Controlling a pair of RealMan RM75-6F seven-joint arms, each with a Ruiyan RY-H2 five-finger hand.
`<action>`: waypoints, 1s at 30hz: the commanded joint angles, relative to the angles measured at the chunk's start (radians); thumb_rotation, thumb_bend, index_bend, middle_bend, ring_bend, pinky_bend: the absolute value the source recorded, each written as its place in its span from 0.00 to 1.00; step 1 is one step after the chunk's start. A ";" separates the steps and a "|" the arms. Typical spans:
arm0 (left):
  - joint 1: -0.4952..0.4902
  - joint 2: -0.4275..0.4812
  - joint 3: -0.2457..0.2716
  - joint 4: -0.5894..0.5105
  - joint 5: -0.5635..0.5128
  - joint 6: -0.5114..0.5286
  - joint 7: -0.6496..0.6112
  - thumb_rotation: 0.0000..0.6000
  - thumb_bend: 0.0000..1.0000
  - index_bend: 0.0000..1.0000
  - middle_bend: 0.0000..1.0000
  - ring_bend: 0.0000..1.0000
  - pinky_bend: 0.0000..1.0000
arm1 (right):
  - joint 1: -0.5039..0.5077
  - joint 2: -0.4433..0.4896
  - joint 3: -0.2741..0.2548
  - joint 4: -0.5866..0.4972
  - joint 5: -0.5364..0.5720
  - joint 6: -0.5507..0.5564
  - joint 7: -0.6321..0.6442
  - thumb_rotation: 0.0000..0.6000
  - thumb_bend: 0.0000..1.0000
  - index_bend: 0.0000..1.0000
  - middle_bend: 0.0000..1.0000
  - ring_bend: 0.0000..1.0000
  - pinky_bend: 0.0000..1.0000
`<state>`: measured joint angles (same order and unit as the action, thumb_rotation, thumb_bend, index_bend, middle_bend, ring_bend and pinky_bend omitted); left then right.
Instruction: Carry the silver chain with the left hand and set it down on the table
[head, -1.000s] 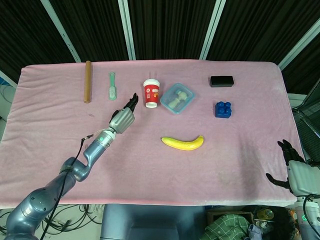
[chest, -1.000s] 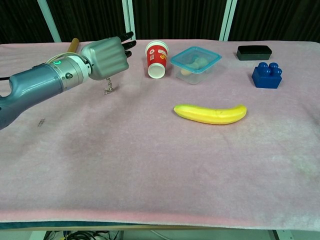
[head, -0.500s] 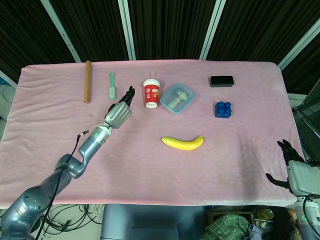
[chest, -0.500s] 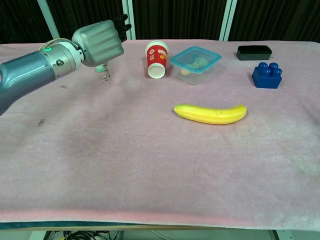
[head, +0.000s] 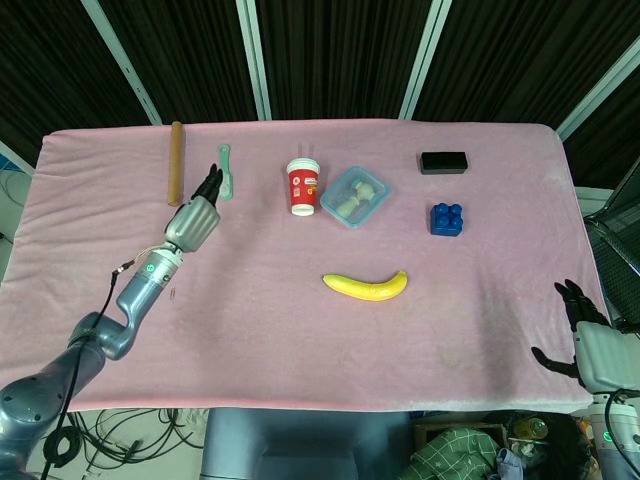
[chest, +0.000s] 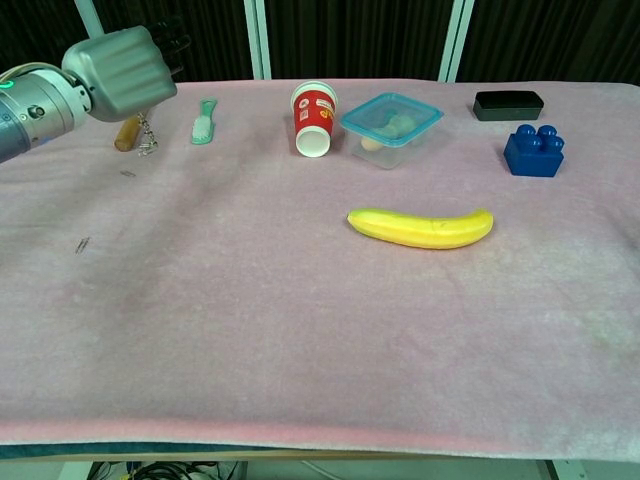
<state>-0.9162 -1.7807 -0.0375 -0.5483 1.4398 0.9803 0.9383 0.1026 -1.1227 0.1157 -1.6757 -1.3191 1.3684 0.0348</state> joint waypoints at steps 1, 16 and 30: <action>0.010 0.001 0.004 0.006 0.001 -0.004 -0.011 1.00 0.44 0.58 0.22 0.00 0.00 | 0.000 0.000 0.000 0.000 0.000 0.001 -0.001 1.00 0.12 0.00 0.00 0.09 0.21; 0.039 -0.045 0.012 0.121 -0.002 -0.049 -0.052 1.00 0.44 0.58 0.22 0.00 0.00 | 0.000 0.001 0.000 0.002 0.000 -0.001 0.002 1.00 0.12 0.00 0.00 0.09 0.21; 0.042 -0.097 0.023 0.216 0.018 -0.076 -0.098 1.00 0.44 0.58 0.22 0.00 0.00 | -0.001 0.001 0.001 0.001 0.000 0.000 0.004 1.00 0.12 0.00 0.00 0.09 0.21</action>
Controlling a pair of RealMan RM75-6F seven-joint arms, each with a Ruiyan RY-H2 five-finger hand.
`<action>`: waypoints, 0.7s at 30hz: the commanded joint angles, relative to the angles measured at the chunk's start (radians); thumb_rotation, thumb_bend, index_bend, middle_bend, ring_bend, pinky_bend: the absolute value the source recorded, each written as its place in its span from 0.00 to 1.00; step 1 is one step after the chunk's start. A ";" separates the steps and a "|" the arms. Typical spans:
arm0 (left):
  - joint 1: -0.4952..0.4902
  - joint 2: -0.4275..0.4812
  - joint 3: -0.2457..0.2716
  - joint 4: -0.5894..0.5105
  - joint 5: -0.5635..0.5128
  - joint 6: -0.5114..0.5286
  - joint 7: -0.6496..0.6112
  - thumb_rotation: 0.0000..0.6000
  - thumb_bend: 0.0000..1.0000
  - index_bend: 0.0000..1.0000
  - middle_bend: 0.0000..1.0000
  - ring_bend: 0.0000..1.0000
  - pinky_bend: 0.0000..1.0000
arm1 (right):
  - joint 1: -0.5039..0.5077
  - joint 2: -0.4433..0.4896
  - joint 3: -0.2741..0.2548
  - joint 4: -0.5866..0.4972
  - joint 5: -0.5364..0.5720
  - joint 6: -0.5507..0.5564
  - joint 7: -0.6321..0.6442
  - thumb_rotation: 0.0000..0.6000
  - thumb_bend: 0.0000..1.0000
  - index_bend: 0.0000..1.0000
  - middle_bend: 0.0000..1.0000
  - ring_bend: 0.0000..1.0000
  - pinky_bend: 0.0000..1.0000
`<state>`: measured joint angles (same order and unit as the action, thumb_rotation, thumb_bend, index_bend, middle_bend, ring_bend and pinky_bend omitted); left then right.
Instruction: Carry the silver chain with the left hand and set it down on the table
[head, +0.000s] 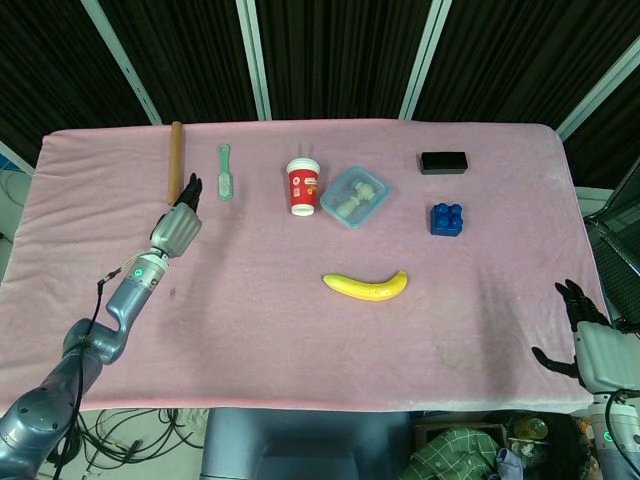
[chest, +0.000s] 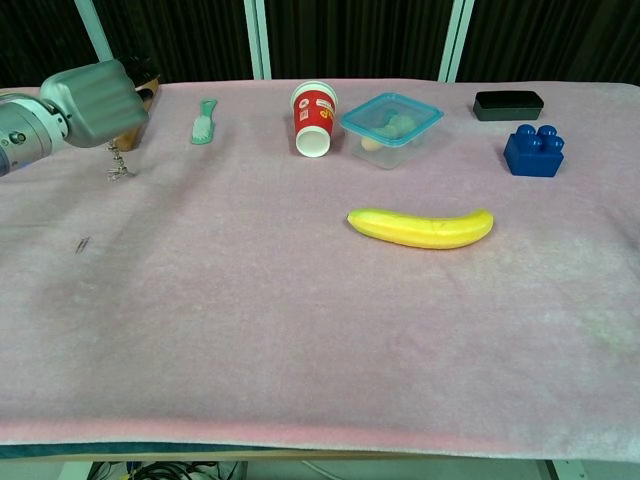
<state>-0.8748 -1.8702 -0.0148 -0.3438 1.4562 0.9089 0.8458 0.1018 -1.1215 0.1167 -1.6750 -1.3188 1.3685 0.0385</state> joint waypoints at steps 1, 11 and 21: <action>0.000 -0.010 0.000 0.017 0.003 -0.006 -0.008 1.00 0.44 0.58 0.22 0.00 0.00 | 0.000 0.000 0.000 0.000 0.000 0.000 0.001 1.00 0.12 0.00 0.00 0.09 0.21; -0.019 -0.055 -0.018 0.083 -0.006 -0.039 -0.016 1.00 0.44 0.58 0.22 0.00 0.00 | -0.001 0.001 0.000 -0.001 0.001 -0.001 0.002 1.00 0.12 0.00 0.00 0.09 0.21; -0.030 -0.079 -0.021 0.121 -0.002 -0.053 -0.020 1.00 0.44 0.58 0.22 0.00 0.00 | 0.000 0.001 -0.001 -0.001 -0.001 -0.002 0.003 1.00 0.12 0.00 0.00 0.09 0.21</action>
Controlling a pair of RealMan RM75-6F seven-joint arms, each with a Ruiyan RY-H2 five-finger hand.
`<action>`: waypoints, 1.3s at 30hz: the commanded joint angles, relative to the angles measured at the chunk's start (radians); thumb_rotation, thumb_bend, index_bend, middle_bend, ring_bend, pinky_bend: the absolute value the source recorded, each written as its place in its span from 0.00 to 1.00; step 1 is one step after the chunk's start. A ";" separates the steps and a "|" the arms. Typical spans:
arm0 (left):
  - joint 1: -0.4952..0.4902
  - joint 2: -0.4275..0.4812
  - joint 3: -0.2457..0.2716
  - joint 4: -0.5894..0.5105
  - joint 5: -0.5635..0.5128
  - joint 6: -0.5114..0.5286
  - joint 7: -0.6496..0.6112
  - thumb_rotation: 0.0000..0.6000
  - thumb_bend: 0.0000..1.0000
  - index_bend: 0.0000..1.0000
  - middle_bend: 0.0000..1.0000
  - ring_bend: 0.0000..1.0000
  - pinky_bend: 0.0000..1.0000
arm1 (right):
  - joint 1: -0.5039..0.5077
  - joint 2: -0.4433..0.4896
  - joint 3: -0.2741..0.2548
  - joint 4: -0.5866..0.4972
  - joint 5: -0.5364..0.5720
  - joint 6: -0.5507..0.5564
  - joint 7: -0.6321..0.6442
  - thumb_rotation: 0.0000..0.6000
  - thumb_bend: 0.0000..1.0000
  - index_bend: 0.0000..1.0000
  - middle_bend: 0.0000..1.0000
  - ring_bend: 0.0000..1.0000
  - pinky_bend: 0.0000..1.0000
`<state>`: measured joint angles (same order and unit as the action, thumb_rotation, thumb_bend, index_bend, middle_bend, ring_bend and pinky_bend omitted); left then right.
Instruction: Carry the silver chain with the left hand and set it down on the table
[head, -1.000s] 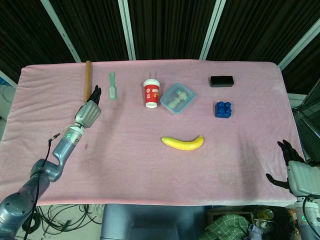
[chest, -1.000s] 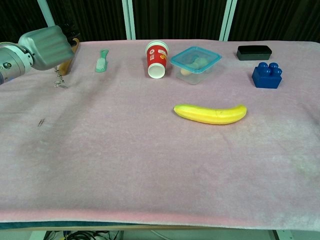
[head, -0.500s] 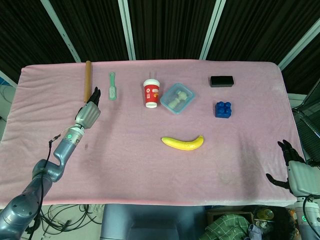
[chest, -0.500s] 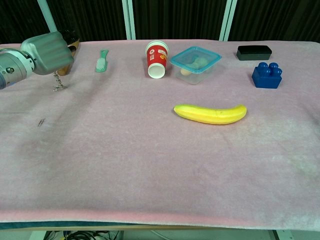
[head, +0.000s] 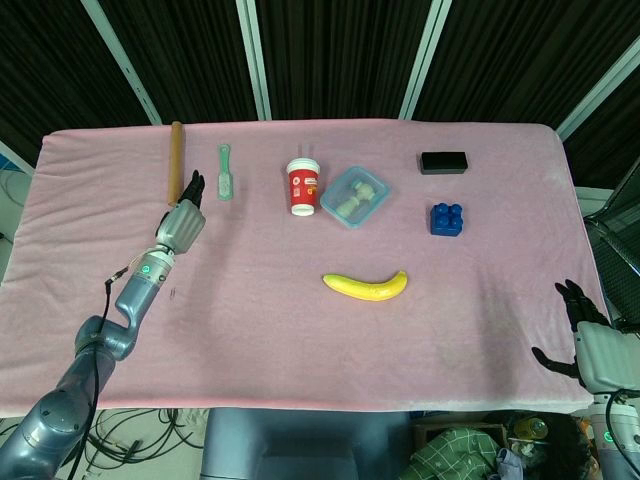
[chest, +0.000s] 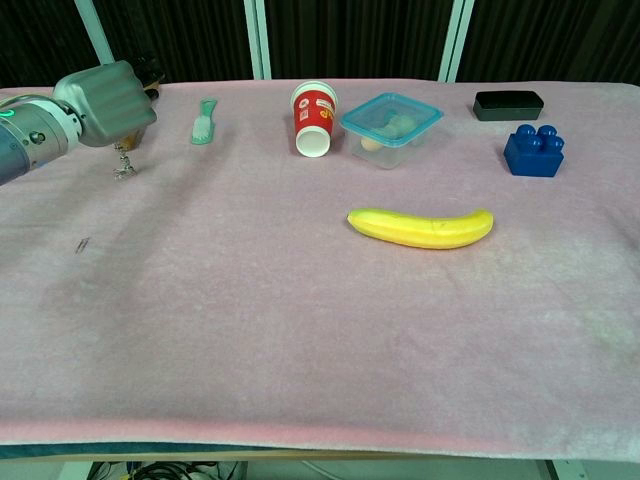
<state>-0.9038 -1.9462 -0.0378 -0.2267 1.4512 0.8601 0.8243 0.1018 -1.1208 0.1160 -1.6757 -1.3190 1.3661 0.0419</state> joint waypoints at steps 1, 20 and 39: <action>-0.001 -0.005 0.003 0.006 0.004 -0.005 -0.001 1.00 0.44 0.58 0.22 0.00 0.00 | 0.000 0.000 0.000 0.000 0.000 0.000 0.000 1.00 0.12 0.00 0.00 0.09 0.21; 0.017 0.094 0.017 -0.102 0.043 0.136 -0.046 1.00 0.44 0.58 0.22 0.00 0.00 | 0.000 -0.002 -0.001 -0.001 0.000 0.001 -0.006 1.00 0.12 0.00 0.00 0.09 0.21; 0.154 0.415 0.085 -0.715 0.093 0.283 0.087 1.00 0.44 0.58 0.22 0.00 0.00 | 0.000 -0.001 0.001 -0.003 0.004 0.002 -0.009 1.00 0.12 0.00 0.00 0.09 0.21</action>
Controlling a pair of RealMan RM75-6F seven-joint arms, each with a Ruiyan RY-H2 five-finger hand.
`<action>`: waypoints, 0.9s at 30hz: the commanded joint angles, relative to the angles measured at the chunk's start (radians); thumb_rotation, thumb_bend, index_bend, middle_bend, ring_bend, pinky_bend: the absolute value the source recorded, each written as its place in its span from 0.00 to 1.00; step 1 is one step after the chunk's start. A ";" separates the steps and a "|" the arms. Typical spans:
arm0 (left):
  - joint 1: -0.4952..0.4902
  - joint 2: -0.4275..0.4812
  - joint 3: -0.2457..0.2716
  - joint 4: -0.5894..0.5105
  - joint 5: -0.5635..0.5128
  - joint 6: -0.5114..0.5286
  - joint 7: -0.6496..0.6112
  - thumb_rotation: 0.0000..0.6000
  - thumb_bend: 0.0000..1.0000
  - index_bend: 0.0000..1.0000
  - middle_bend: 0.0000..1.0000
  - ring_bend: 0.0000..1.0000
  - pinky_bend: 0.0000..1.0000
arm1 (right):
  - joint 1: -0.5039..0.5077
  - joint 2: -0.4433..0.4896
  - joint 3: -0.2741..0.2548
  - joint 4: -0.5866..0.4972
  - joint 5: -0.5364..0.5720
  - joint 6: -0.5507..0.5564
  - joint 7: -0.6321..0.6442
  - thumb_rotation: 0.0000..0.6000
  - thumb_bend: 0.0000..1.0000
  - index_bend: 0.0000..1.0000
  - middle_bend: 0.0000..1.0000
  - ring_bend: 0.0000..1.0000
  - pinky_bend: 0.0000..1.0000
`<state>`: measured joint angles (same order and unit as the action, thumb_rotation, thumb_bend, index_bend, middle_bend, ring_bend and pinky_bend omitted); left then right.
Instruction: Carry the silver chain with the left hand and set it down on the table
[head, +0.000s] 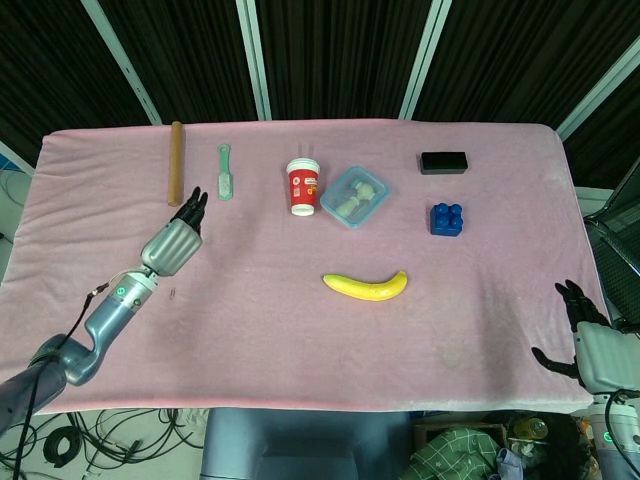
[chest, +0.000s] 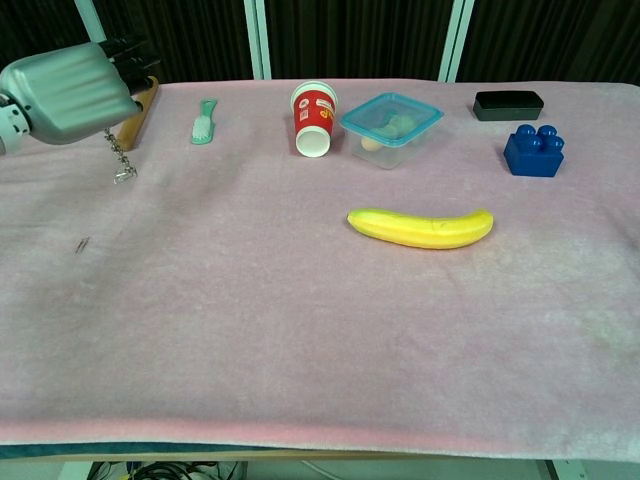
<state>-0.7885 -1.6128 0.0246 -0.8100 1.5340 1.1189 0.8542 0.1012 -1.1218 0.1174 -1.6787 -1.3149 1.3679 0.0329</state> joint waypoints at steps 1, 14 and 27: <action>0.045 0.095 0.025 -0.156 0.011 0.028 0.066 1.00 0.44 0.58 0.22 0.00 0.00 | 0.000 0.000 0.000 0.000 0.000 0.000 -0.001 1.00 0.12 0.00 0.00 0.09 0.21; 0.096 0.182 0.072 -0.293 0.049 0.042 0.135 1.00 0.44 0.58 0.22 0.00 0.00 | 0.000 -0.001 -0.001 -0.002 -0.002 0.002 -0.002 1.00 0.12 0.00 0.00 0.09 0.21; 0.119 0.154 0.111 -0.205 0.117 0.032 0.113 1.00 0.44 0.59 0.22 0.00 0.00 | 0.000 0.000 0.000 -0.002 -0.001 0.001 0.000 1.00 0.12 0.00 0.00 0.09 0.21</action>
<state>-0.6724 -1.4534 0.1330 -1.0218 1.6460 1.1541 0.9729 0.1010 -1.1223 0.1175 -1.6803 -1.3158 1.3686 0.0331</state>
